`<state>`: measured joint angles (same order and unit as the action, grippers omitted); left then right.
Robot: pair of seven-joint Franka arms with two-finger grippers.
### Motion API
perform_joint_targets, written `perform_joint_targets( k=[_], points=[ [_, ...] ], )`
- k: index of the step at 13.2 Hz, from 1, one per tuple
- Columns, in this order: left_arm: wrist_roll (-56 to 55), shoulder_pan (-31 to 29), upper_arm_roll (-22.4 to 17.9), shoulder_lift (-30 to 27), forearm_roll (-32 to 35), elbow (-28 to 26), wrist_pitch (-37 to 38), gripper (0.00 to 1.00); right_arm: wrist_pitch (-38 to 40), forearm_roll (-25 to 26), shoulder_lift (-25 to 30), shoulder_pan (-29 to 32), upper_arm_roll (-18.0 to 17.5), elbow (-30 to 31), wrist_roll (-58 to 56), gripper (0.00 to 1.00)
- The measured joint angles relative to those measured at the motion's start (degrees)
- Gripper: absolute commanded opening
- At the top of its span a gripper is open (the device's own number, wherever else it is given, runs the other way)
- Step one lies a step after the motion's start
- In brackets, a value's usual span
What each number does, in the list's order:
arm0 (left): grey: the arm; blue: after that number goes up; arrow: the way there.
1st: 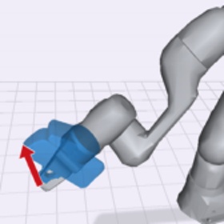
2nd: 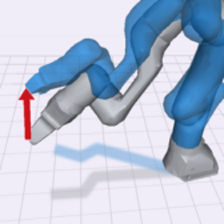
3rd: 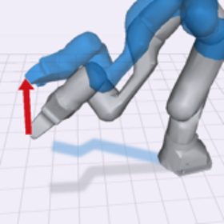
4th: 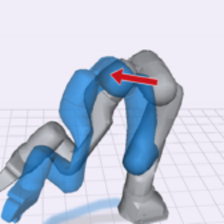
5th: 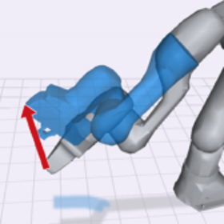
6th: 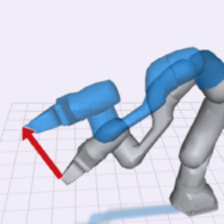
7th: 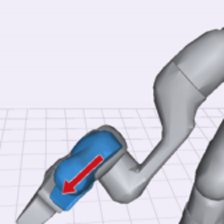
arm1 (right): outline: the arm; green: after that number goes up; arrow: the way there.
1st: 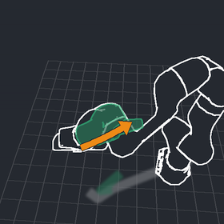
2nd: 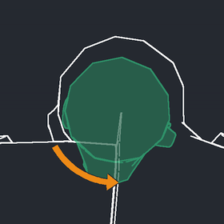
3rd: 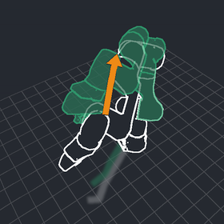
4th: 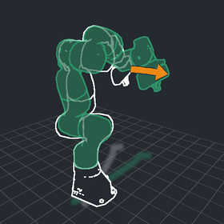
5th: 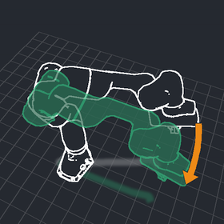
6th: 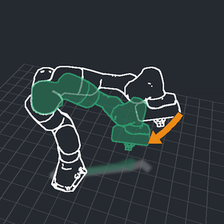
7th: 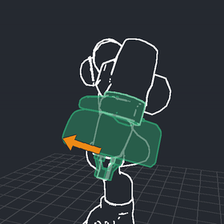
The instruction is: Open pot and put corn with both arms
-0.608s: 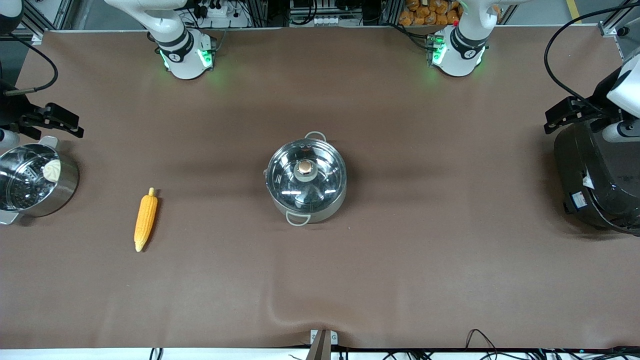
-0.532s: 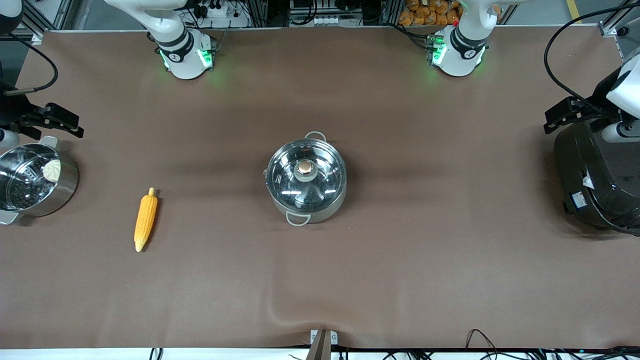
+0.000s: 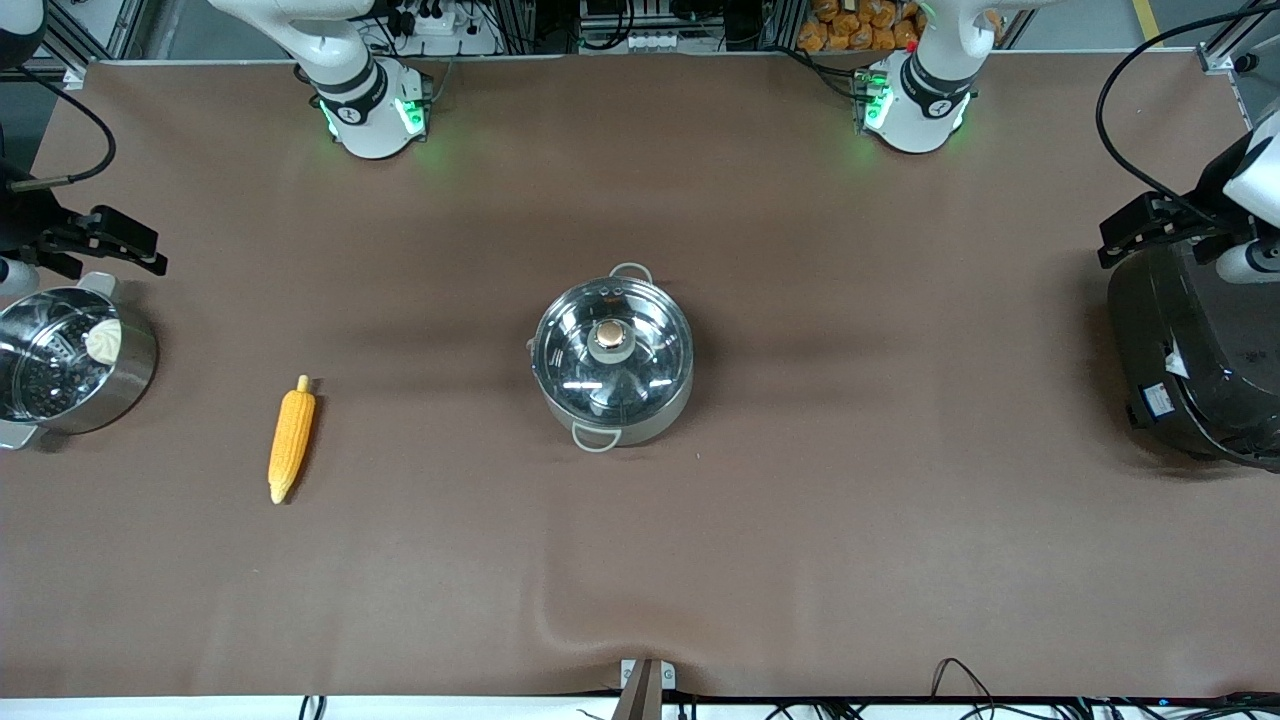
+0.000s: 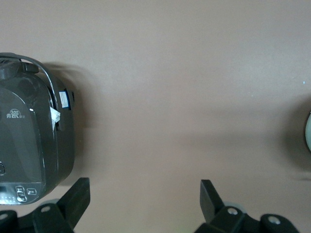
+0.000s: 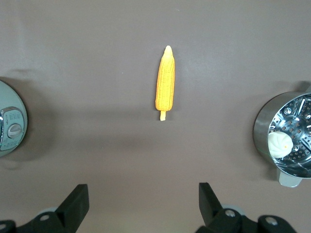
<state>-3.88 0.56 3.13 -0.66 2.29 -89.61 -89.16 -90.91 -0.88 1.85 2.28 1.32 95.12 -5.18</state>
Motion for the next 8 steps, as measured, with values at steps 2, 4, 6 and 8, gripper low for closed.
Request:
perform_joint_targets(
  k=[2,4,6,8],
  points=[
    [-0.82,0.61,1.2,0.79,-0.13,0.87,0.0,1.0,-0.06,1.04,0.0,-0.16,-0.15,0.01,-0.08,1.0],
    [-5.78,2.24,3.26,3.04,-1.84,2.83,-0.01,1.0,-0.46,5.17,-0.21,-1.34,-0.45,0.08,-0.01,1.0],
    [-14.35,4.77,4.61,5.8,-4.15,4.81,-0.2,1.0,-0.84,5.84,-1.14,-1.8,-0.53,0.07,0.09,1.0],
    [-20.88,8.54,5.05,9.0,-4.39,7.69,-0.29,1.0,-1.11,5.99,-2.73,-1.74,-0.3,0.0,0.09,1.0]
  ],
)
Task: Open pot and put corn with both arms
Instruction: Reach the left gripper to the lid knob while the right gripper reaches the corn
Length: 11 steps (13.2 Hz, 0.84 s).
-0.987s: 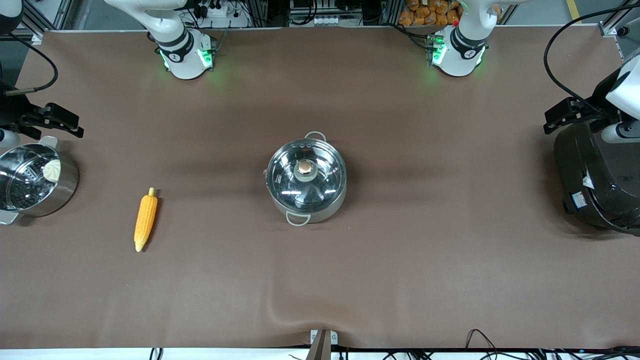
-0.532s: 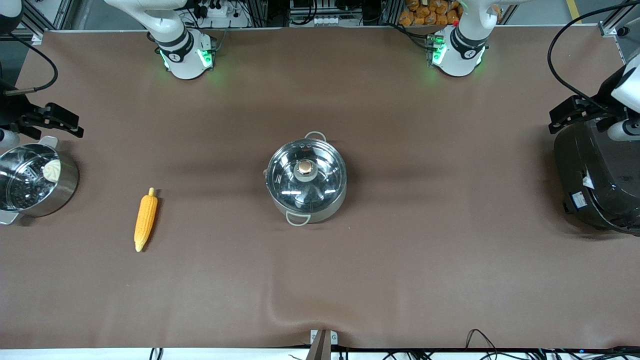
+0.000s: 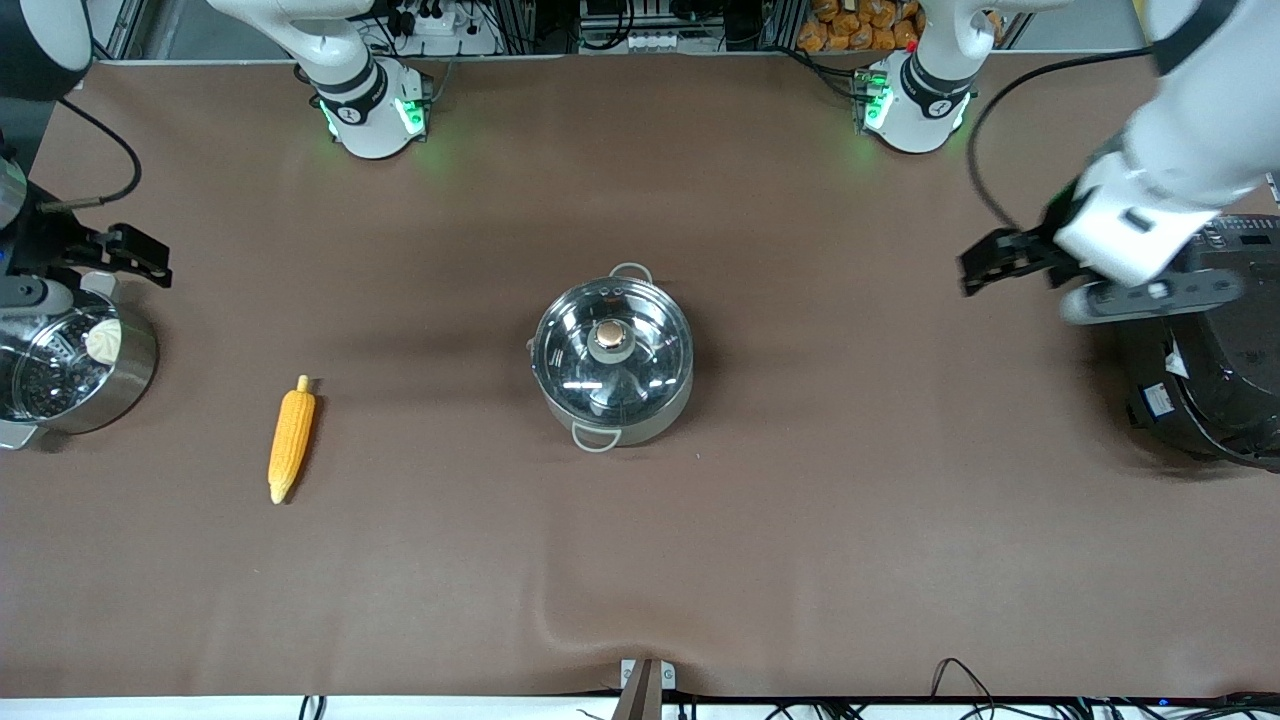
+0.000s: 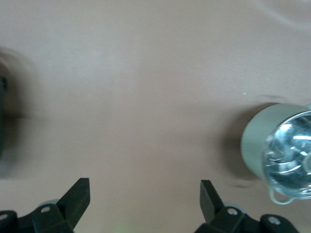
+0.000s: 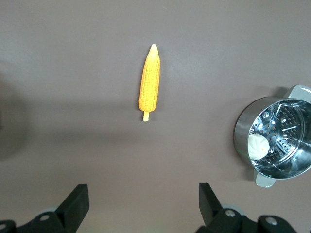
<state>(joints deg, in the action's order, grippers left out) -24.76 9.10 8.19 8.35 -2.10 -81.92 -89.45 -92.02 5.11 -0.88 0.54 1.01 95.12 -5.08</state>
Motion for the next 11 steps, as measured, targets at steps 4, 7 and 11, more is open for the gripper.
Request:
perform_joint_targets(
  k=[4,7,11],
  points=[
    [-19.54,8.43,0.31,6.62,-0.04,4.43,-3.05,1.0,-0.24,0.26,-2.66,0.16,0.29,-0.74,0.0,1.0],
    [-32.11,13.81,0.3,12.2,-0.05,7.11,-6.13,1.0,-0.12,0.29,-3.13,0.24,0.31,-0.81,0.0,1.0],
    [-48.94,20.45,0.33,17.05,-0.05,8.51,-11.49,1.0,0.05,0.6,-7.49,-1.43,0.0,-0.81,-0.1,1.0]
  ],
)
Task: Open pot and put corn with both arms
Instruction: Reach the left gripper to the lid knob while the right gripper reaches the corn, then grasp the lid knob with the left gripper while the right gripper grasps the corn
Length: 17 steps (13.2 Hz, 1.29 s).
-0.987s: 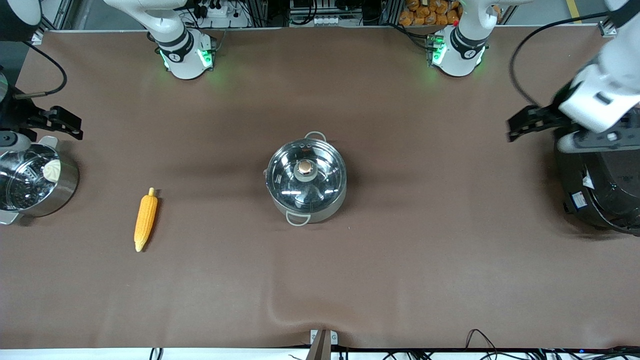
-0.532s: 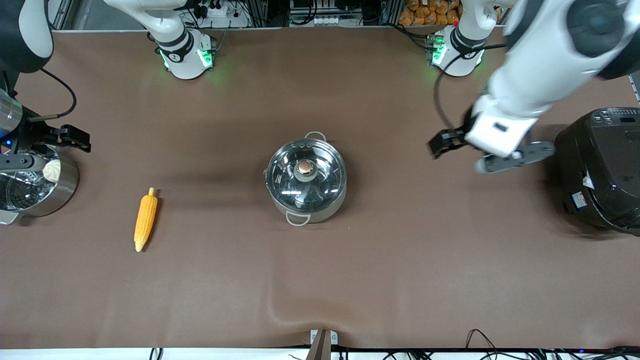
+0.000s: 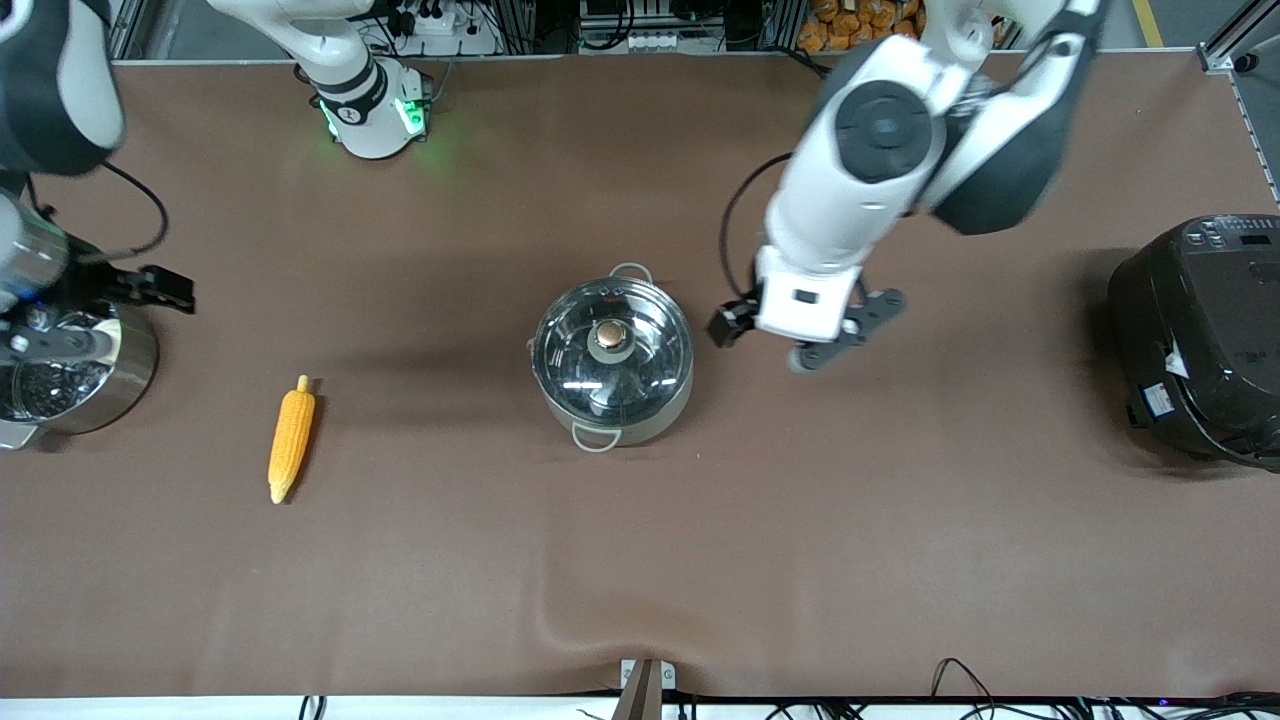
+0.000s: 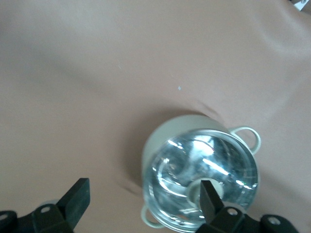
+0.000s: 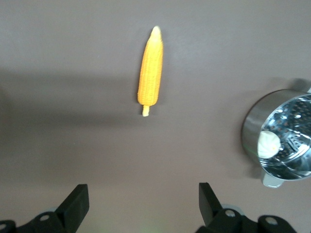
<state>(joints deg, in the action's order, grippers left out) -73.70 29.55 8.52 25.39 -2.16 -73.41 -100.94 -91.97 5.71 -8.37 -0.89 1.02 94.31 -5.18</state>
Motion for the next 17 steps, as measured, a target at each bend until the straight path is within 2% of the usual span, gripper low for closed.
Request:
perform_joint_targets(
  k=[4,8,12,14,17],
  points=[
    [-14.78,5.27,-0.13,5.9,0.0,2.66,-3.67,1.0,-0.72,0.15,-4.02,-1.39,0.04,-0.5,0.28,1.0],
    [-18.89,9.17,-2.58,10.03,0.0,4.49,-7.21,1.0,-0.05,0.15,-6.03,-0.69,0.33,-0.36,0.01,1.0],
    [-21.69,16.02,-8.73,12.97,0.0,4.62,-11.71,1.0,-12.74,0.15,-8.93,2.35,0.42,5.52,-0.09,1.0],
    [-22.91,17.68,-9.64,13.58,0.0,4.7,-11.87,1.0,-19.44,0.15,-10.27,3.83,0.45,9.42,-0.25,1.0],
    [-23.54,18.09,-9.69,14.21,0.0,4.73,-11.87,1.0,-26.11,-0.86,-14.53,4.22,0.37,11.14,-0.2,1.0]
  ],
)
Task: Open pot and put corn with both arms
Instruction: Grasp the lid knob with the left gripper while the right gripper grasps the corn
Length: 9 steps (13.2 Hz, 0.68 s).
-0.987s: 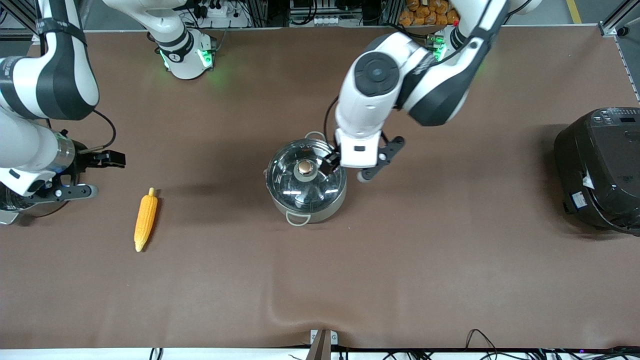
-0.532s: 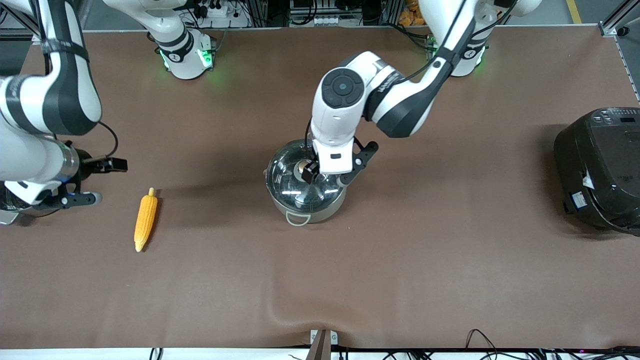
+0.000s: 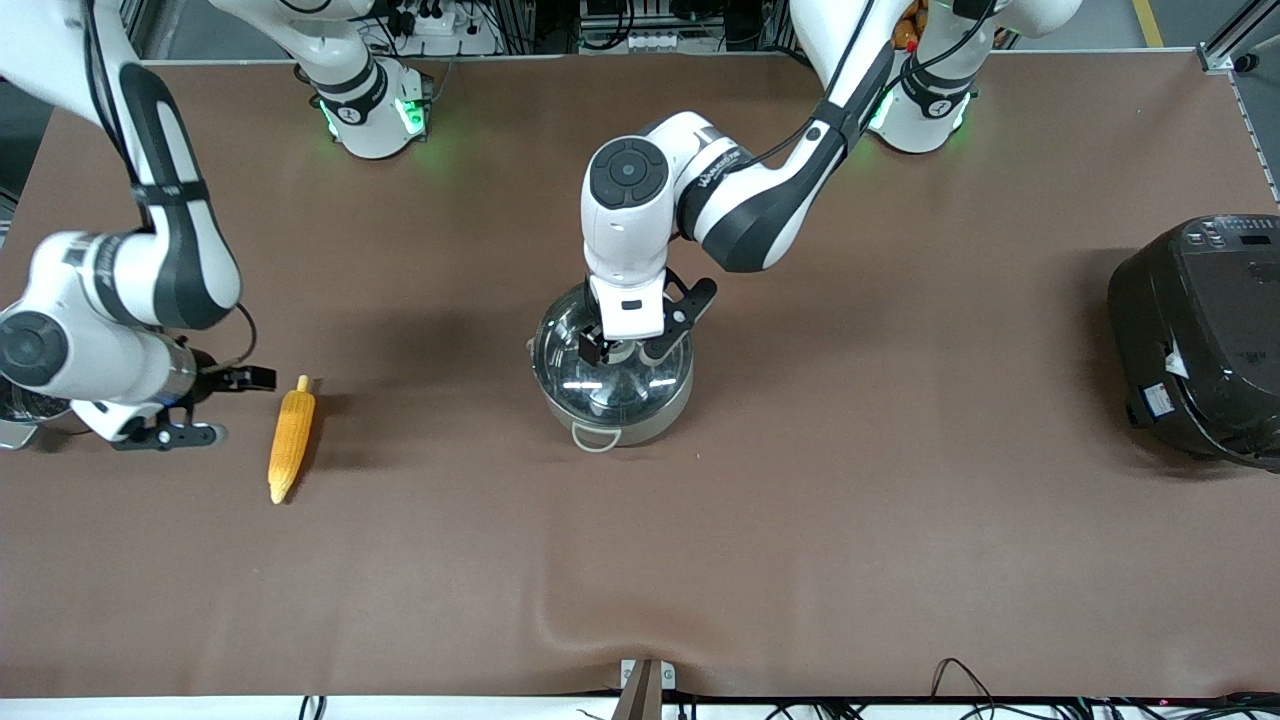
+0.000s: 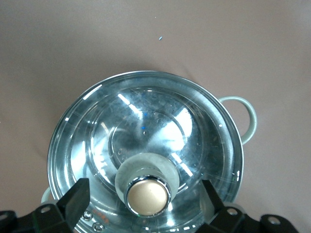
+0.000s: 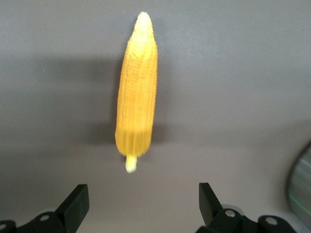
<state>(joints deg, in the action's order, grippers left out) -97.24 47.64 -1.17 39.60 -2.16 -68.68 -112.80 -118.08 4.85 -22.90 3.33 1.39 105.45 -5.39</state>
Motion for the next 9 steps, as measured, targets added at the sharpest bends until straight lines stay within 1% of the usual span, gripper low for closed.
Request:
perform_joint_targets(
  k=[1,3,6,8,9],
  points=[
    [-0.01,0.21,-0.02,0.36,0.0,0.0,0.0,0.97,-1.0,-0.26,-1.02,-0.03,-0.07,0.0,0.02,1.0],
    [-0.33,0.84,-0.02,1.23,0.0,0.0,0.0,0.95,-3.2,-0.34,-1.85,0.01,-0.05,0.01,0.02,1.0],
    [-1.43,1.2,-0.03,2.13,0.0,0.0,-0.59,0.89,-7.2,-0.39,-3.51,0.6,0.08,0.06,0.07,1.0],
    [-1.46,1.34,-0.06,2.61,0.0,0.01,-0.75,0.77,-10.18,-0.47,-4.84,1.65,0.09,0.08,0.06,1.0],
    [-1.49,1.53,-0.12,2.85,0.0,0.01,-0.89,0.66,-12.46,-0.72,-5.59,1.83,0.09,0.17,0.06,1.0]
  ],
)
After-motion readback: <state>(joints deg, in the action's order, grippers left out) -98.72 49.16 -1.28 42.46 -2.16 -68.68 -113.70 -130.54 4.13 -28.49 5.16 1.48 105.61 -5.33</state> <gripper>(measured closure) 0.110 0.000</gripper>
